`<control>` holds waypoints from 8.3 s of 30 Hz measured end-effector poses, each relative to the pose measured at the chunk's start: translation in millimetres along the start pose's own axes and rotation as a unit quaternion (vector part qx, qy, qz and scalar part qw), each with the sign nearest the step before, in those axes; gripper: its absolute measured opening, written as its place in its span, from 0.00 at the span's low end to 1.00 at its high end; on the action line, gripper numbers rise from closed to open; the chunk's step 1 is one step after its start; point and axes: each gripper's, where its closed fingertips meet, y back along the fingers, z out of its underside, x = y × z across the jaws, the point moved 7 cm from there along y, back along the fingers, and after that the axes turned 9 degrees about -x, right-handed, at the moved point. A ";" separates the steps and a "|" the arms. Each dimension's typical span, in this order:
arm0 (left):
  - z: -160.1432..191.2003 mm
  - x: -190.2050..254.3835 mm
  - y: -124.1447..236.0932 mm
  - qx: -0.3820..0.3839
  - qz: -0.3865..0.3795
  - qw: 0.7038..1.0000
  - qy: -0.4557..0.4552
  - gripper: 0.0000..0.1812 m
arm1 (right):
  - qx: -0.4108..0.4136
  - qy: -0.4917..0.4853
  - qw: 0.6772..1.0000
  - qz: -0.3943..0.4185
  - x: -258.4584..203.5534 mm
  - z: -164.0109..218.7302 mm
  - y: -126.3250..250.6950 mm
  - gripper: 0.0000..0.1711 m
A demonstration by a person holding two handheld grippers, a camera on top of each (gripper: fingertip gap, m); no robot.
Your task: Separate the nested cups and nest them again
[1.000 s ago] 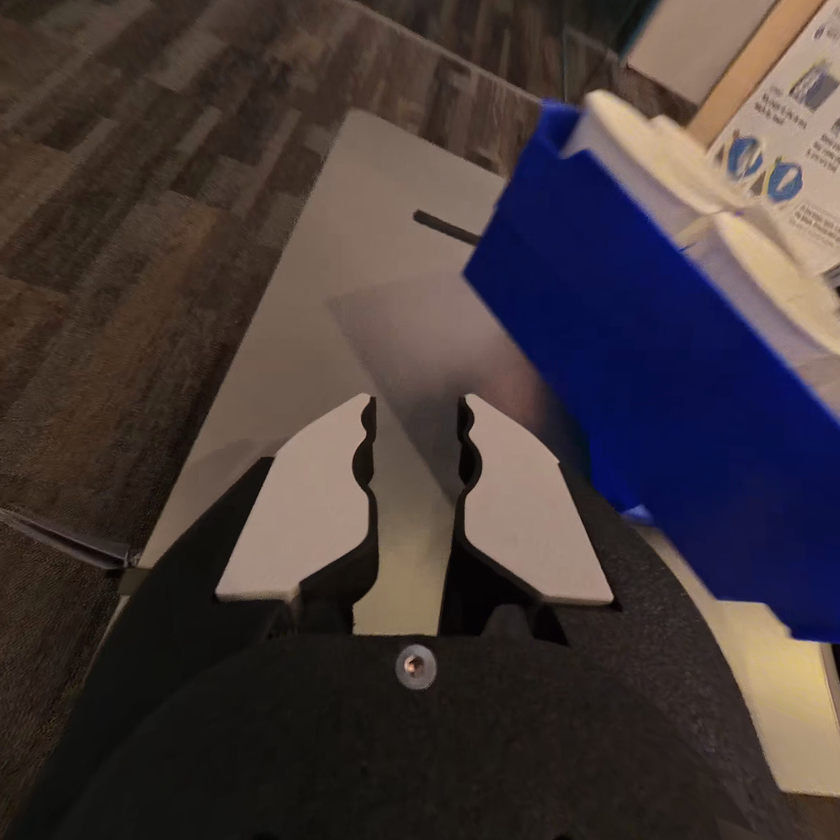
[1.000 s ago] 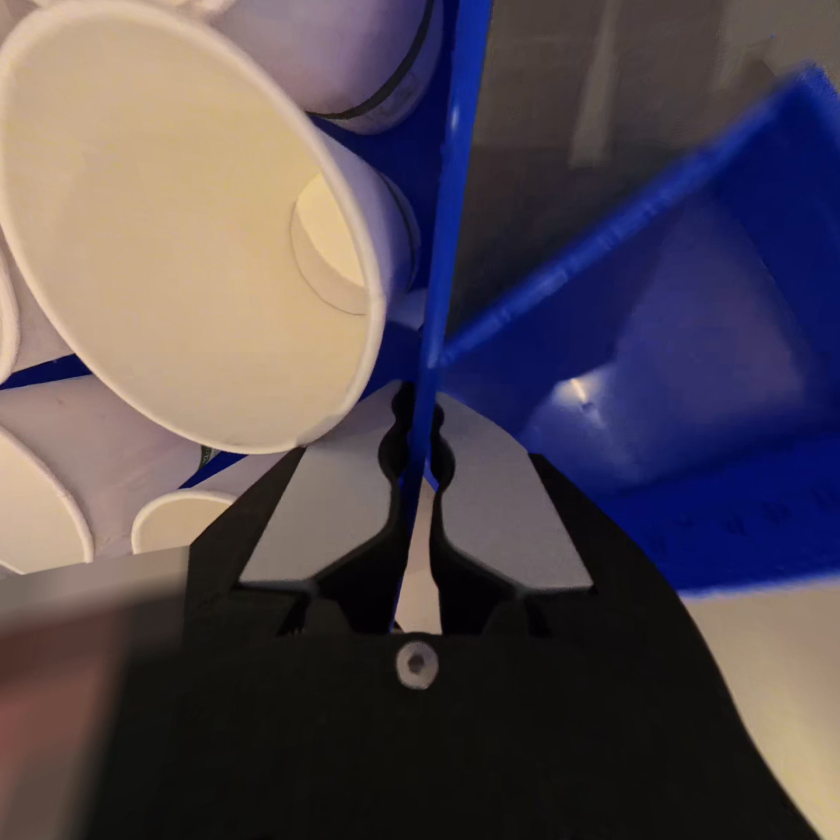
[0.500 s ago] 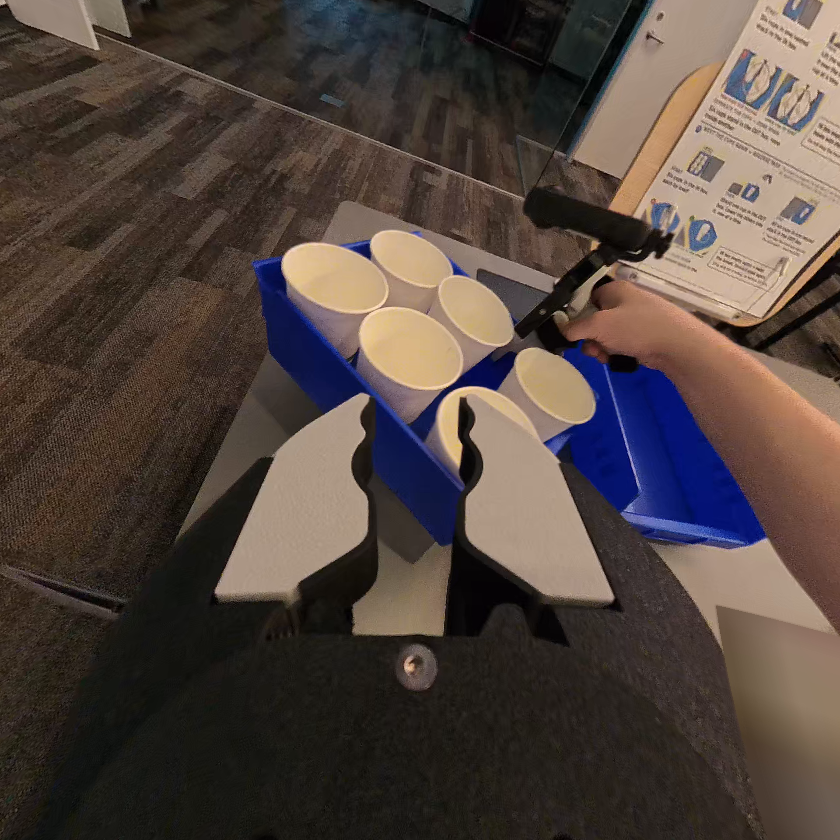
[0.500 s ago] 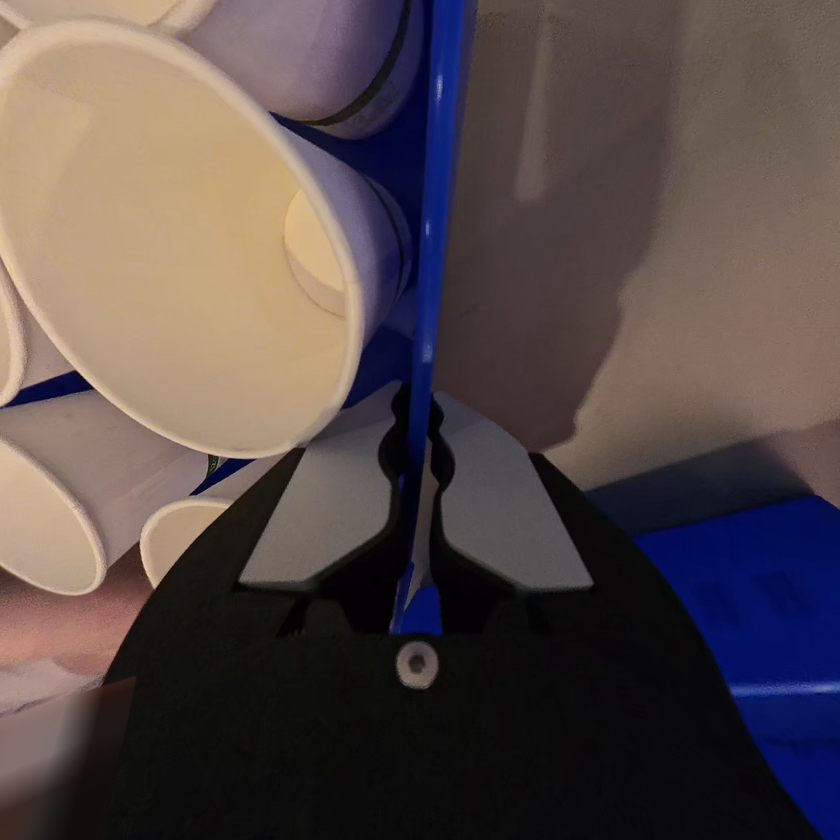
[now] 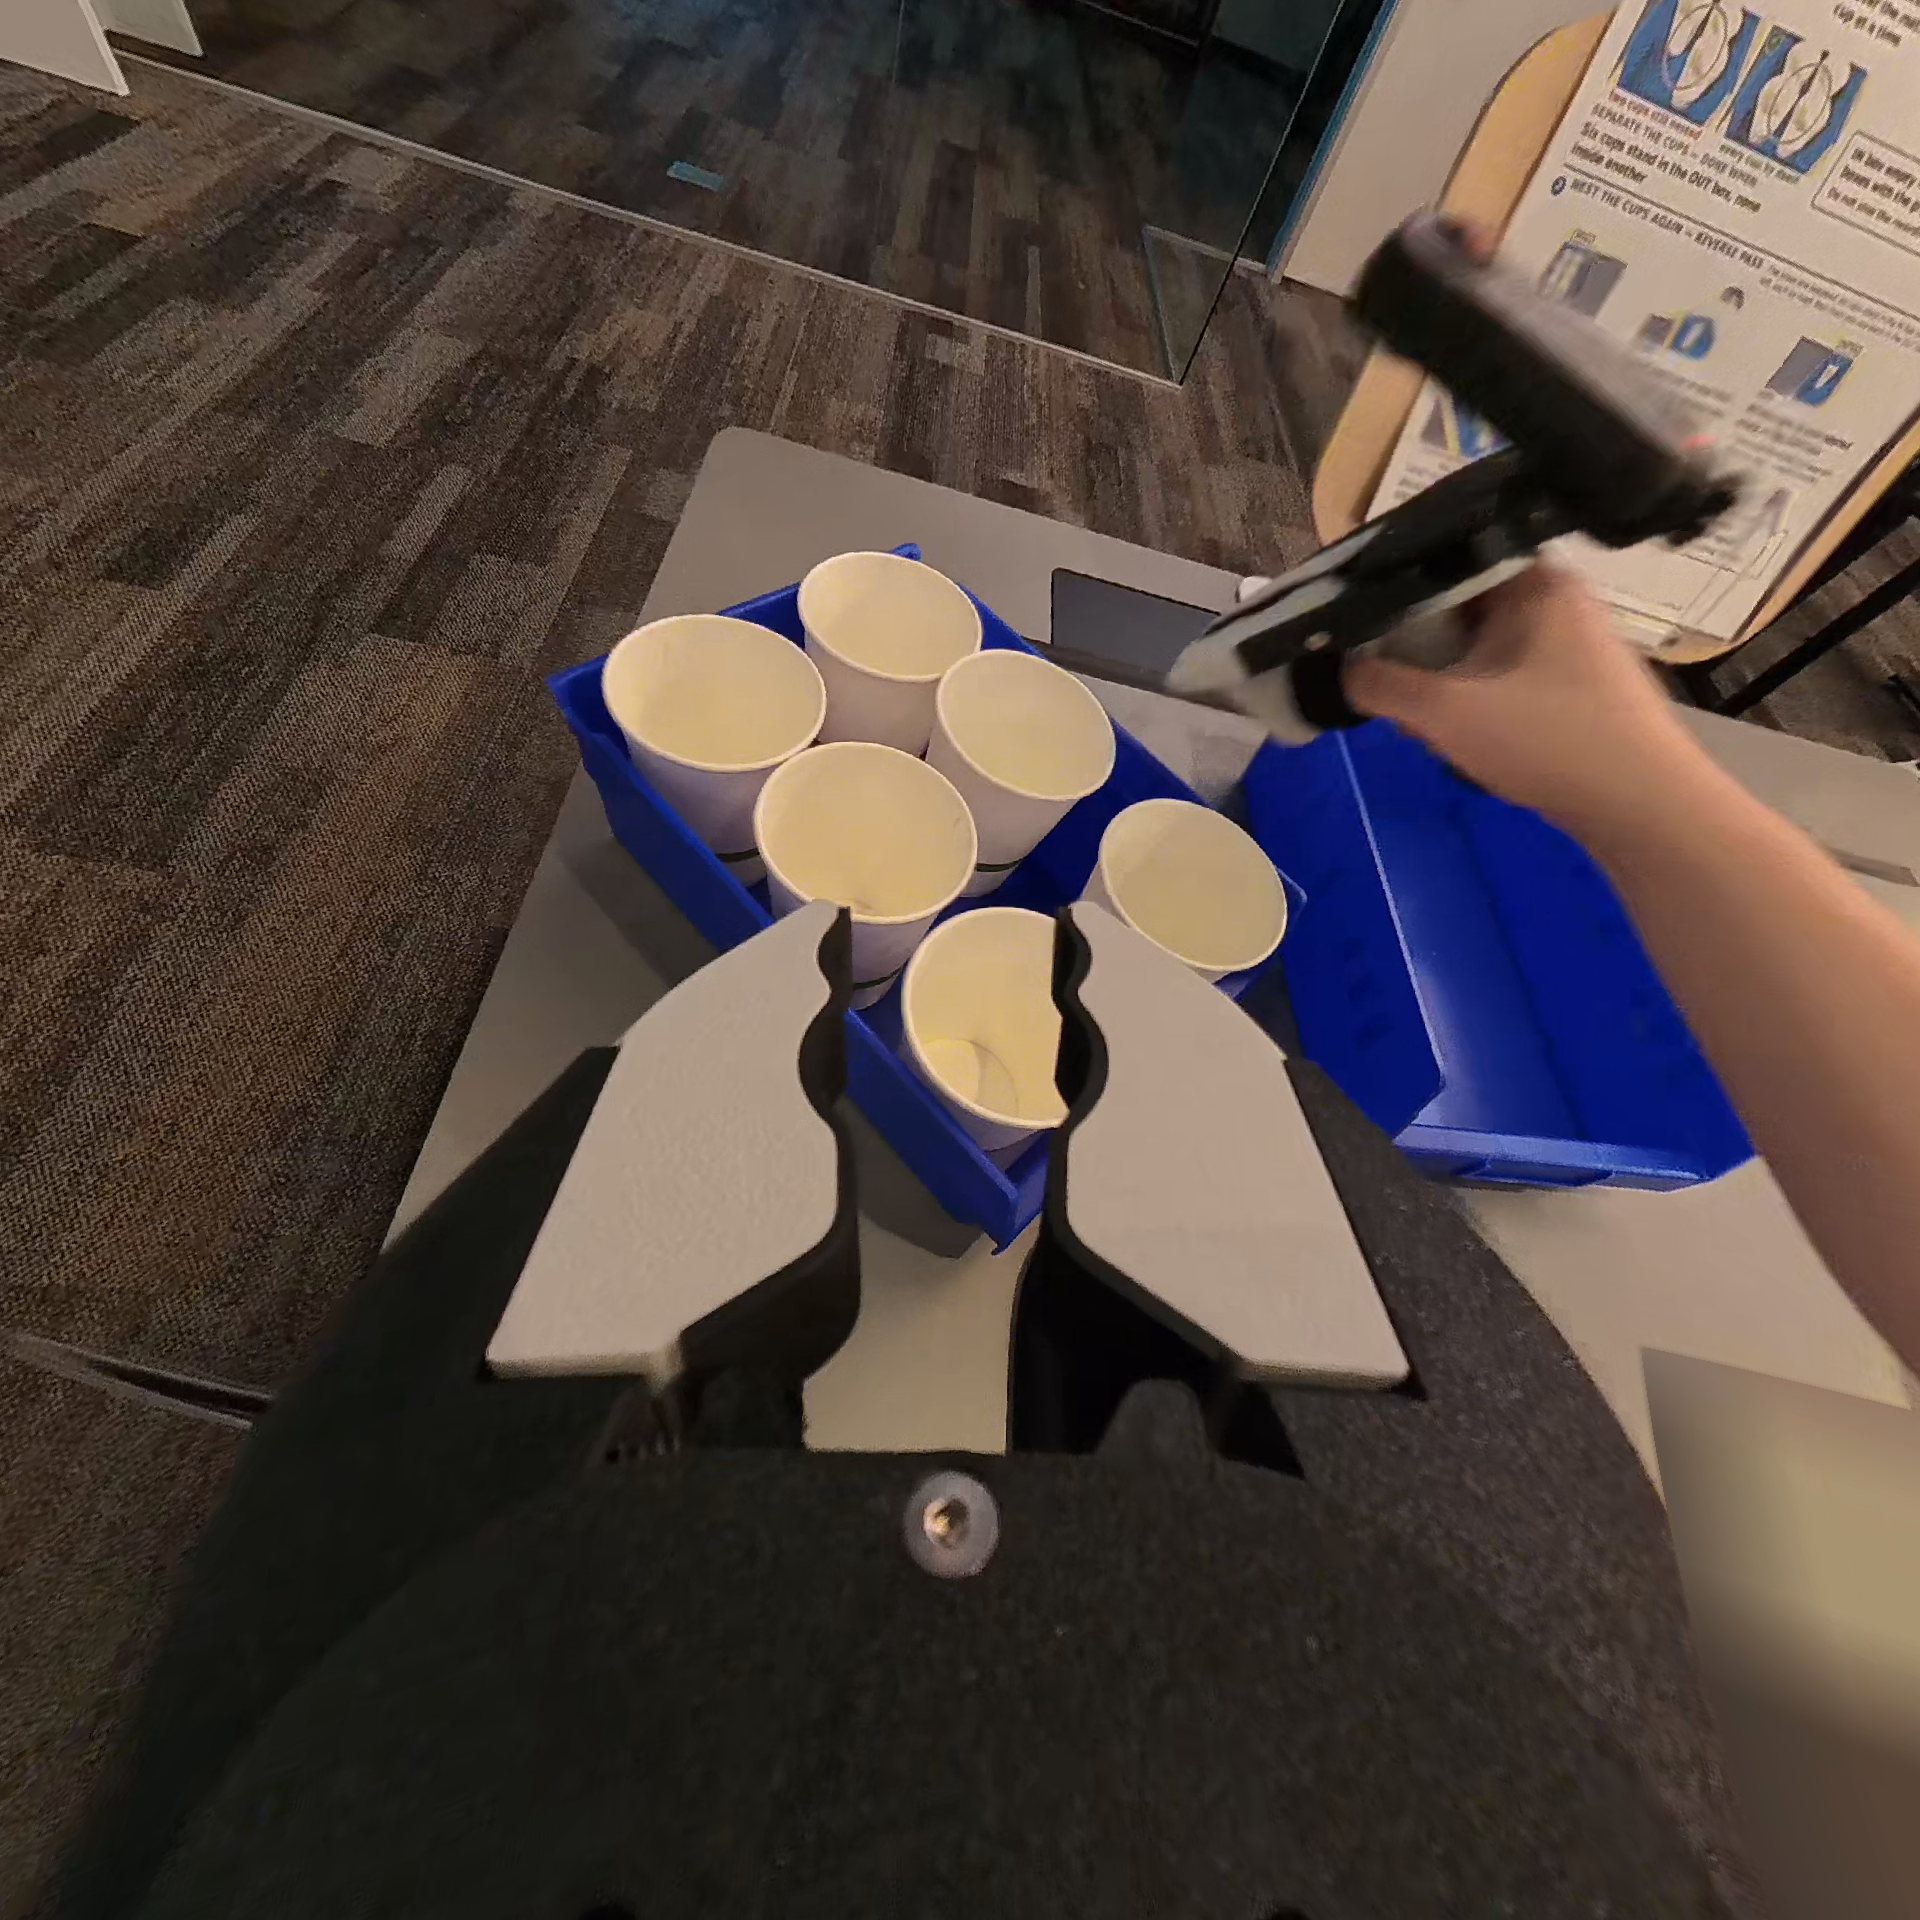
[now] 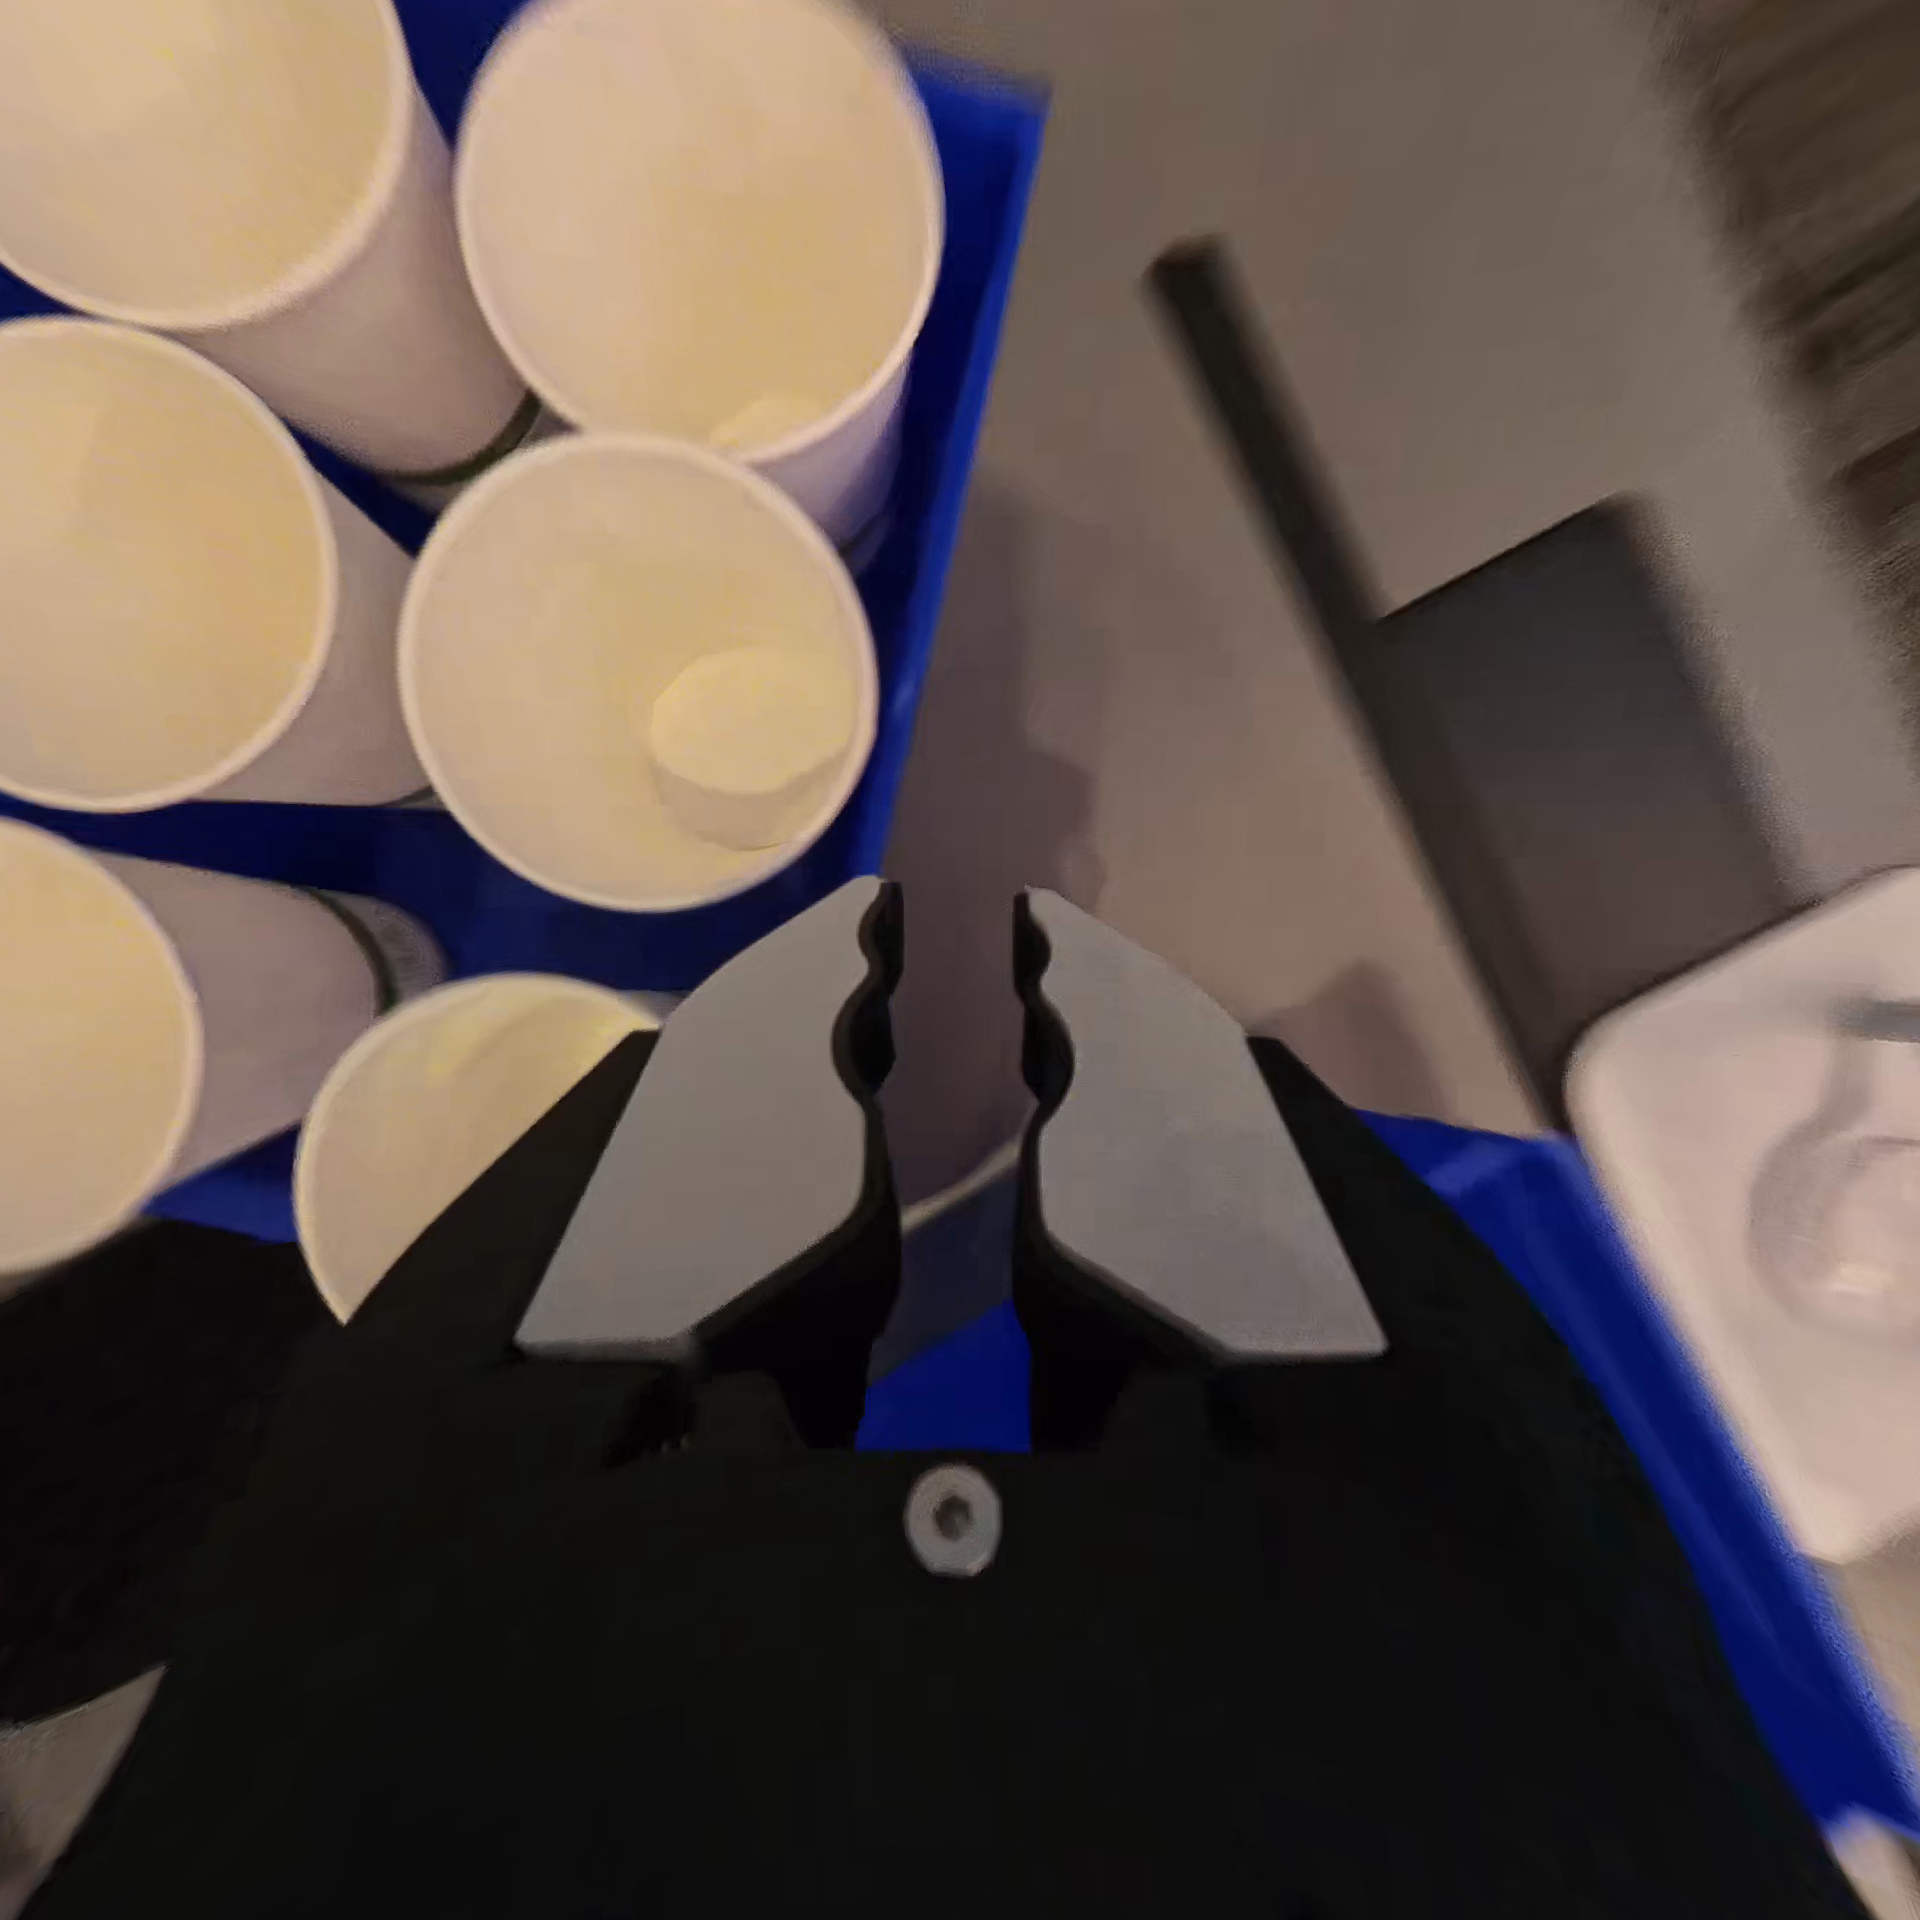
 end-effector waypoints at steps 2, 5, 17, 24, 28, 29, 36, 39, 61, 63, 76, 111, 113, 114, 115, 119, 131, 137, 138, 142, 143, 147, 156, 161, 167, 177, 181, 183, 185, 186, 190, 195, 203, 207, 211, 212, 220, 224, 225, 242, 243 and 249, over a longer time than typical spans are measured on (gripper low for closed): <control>-1.6 4.3 0.0 0.003 0.005 1.000 -0.008 0.20 | 0.047 -0.007 0.996 0.081 22.5 21.6 44.5 0.14; -5.2 12.0 -2.2 0.005 0.014 1.000 -0.021 0.20 | 0.000 -0.082 0.977 0.199 77.8 98.2 86.0 0.27; -21.4 50.7 -34.1 -0.047 -0.001 0.995 -0.082 0.21 | -0.129 -0.308 0.943 -0.005 122.5 286.9 16.7 0.12; -31.3 87.0 -58.8 -0.074 -0.017 0.986 -0.147 0.20 | -0.183 -0.309 0.933 -0.012 163.1 338.4 35.9 0.04; -32.6 110.9 -67.6 -0.081 -0.031 0.978 -0.190 0.20 | -0.188 -0.344 0.920 0.001 199.8 407.8 61.7 0.04; -33.4 116.9 -69.5 -0.081 -0.039 0.976 -0.199 0.20 | -0.185 -0.358 0.915 0.001 208.2 427.0 68.7 0.04; -31.8 147.2 -82.8 -0.075 -0.098 0.956 -0.266 0.20 | -0.174 -0.447 0.877 0.029 254.2 549.6 115.0 0.04; -31.8 149.1 -86.7 -0.085 -0.087 0.961 -0.247 0.20 | -0.169 -0.474 0.863 0.038 267.7 588.5 129.5 0.04; -59.0 178.1 -58.4 0.104 -0.070 0.963 -0.237 0.35 | 0.448 -0.251 0.801 0.307 205.6 490.2 308.7 0.28; -62.1 177.9 -47.9 0.150 -0.072 0.961 -0.219 0.36 | 0.477 -0.238 0.814 0.229 196.6 479.4 296.4 0.27; 48.2 42.9 -63.7 -0.014 -0.250 0.966 -0.070 0.42 | 0.446 -0.204 0.852 0.184 205.6 479.3 280.1 0.21; 127.8 18.5 -145.3 -0.042 -0.239 0.968 -0.059 0.09 | 0.315 -0.143 0.914 0.214 197.7 465.7 253.3 0.22; 126.0 13.7 -146.5 -0.034 -0.204 0.976 -0.073 0.09 | 0.312 -0.143 0.914 0.217 198.5 466.0 252.5 0.22; 125.2 11.5 -147.3 -0.033 -0.190 0.977 -0.087 0.09 | 0.311 -0.143 0.915 0.214 198.5 465.9 251.7 0.22; 124.3 9.4 -147.9 -0.036 -0.177 0.978 -0.101 0.10 | 0.311 -0.144 0.915 0.212 198.6 465.8 250.9 0.22; 118.4 3.3 -151.8 -0.061 -0.140 0.974 -0.168 0.11 | 0.300 -0.145 0.919 0.211 199.4 465.7 246.6 0.22; 103.2 -4.1 -170.9 -0.065 -0.005 0.958 -0.280 0.12 | 0.251 -0.144 0.932 0.220 202.8 467.9 232.9 0.21; 99.8 -1.0 -178.5 -0.056 0.041 0.952 -0.297 0.12 | 0.237 -0.138 0.934 0.228 203.1 465.0 229.1 0.21; 99.6 -0.9 -179.0 -0.054 0.048 0.952 -0.297 0.12 | 0.235 -0.137 0.934 0.230 202.9 464.5 228.5 0.20; 97.8 -3.7 -180.5 -0.057 0.073 0.946 -0.310 0.12 | 0.227 -0.134 0.937 0.231 202.3 462.7 225.3 0.20; 96.7 -4.9 -180.9 -0.062 0.074 0.944 -0.315 0.12 | 0.223 -0.134 0.937 0.232 202.6 462.7 224.2 0.20; 94.6 -7.9 -181.2 -0.074 0.080 0.937 -0.331 0.12 | 0.212 -0.135 0.939 0.233 204.1 463.3 220.6 0.20; 100.8 -18.6 -168.2 -0.070 0.099 0.940 -0.319 0.11 | 0.203 -0.148 0.940 0.230 209.0 470.3 217.3 0.20; 97.9 -18.5 -163.2 -0.054 0.112 0.952 -0.281 0.16 | 0.189 -0.149 0.943 0.230 209.3 470.1 212.9 0.21; 69.8 -21.4 -105.1 0.116 0.096 0.962 -0.228 0.33 | 0.199 -0.142 0.940 0.238 205.9 465.5 216.4 0.22; 94.7 144.2 -110.3 -0.063 0.140 0.811 -0.565 0.24 | 0.194 -0.133 0.943 0.235 203.8 459.0 212.2 0.22; 99.5 162.8 -141.3 -0.143 0.142 0.774 -0.599 0.19 | 0.185 -0.130 0.948 0.224 203.4 459.2 207.2 0.23; 97.4 163.8 -150.4 -0.167 0.141 0.766 -0.604 0.19 | 0.189 -0.130 0.949 0.218 203.2 458.6 206.7 0.23; 99.9 161.2 -157.2 -0.217 0.139 0.752 -0.607 0.19 | 0.187 -0.129 0.949 0.216 203.6 458.7 206.2 0.23; 101.2 159.5 -160.4 -0.240 0.135 0.745 -0.608 0.19 | 0.185 -0.128 0.950 0.216 204.1 459.2 205.8 0.23; 103.5 159.8 -169.7 -0.281 0.135 0.724 -0.615 0.16 | 0.180 -0.130 0.952 0.212 207.0 461.4 204.1 0.23; 104.9 164.3 -173.5 -0.317 0.152 0.698 -0.624 0.04 | 0.171 -0.133 0.955 0.205 209.1 464.9 200.0 0.23; 70.4 166.9 -140.0 -0.297 0.125 0.688 -0.650 0.04 | 0.177 -0.127 0.952 0.213 207.9 462.6 205.8 0.23; 32.9 195.2 -102.1 -0.195 0.153 0.700 -0.669 0.04 | 0.235 -0.107 0.939 0.227 197.3 446.8 224.1 0.23; 28.0 247.3 -74.9 -0.072 0.244 0.677 -0.690 0.04 | 0.357 -0.048 0.915 0.181 164.3 412.5 245.7 0.31; 33.1 260.9 -71.8 -0.050 0.269 0.663 -0.697 0.04 | 0.387 -0.025 0.911 0.142 150.8 401.9 248.7 0.34; 65.6 324.9 -93.4 0.010 0.351 0.592 -0.726 0.04 | 0.431 0.160 0.876 -0.147 44.3 336.2 225.5 0.42; 71.4 323.6 -109.4 -0.004 0.363 0.582 -0.727 0.04 | 0.379 0.211 0.884 -0.175 17.3 319.4 190.8 0.44; 73.3 323.0 -112.1 -0.005 0.373 0.577 -0.726 0.04 | 0.367 0.218 0.886 -0.178 12.6 316.4 182.8 0.44; 102.9 334.1 -123.3 -0.045 0.425 0.522 -0.738 0.04 | 0.290 0.233 0.899 -0.232 -4.2 309.3 131.8 0.50; 103.8 334.3 -124.1 -0.048 0.425 0.520 -0.739 0.04 | 0.284 0.234 0.900 -0.232 -4.5 309.6 130.2 0.50; 106.8 335.8 -123.2 -0.041 0.434 0.511 -0.741 0.04 | 0.273 0.232 0.898 -0.256 -5.4 311.4 127.6 0.52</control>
